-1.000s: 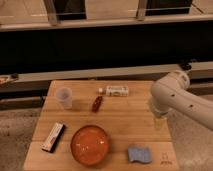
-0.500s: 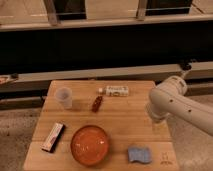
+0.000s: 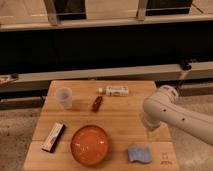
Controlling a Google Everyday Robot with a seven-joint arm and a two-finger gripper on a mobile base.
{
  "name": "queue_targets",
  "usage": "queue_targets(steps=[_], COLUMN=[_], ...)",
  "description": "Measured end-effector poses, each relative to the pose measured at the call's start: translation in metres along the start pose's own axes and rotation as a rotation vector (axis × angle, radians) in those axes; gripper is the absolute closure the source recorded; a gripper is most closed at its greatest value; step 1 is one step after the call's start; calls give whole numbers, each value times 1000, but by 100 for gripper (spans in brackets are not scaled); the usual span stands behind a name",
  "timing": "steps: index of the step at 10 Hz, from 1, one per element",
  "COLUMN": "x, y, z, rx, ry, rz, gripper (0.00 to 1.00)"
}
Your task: Place the white sponge in the ceramic cup
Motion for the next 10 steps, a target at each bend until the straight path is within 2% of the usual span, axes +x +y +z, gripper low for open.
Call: queue_targets(steps=[2,5,6,10], x=[-14,-19,-23,-32], y=[4,16,19,31], z=[17,30,36,45], rx=[-11,-18,-21,-31], ry=[-15,-27,-43,-85], rz=[-29,-65,-81,-107], gripper=[20,20,20,20])
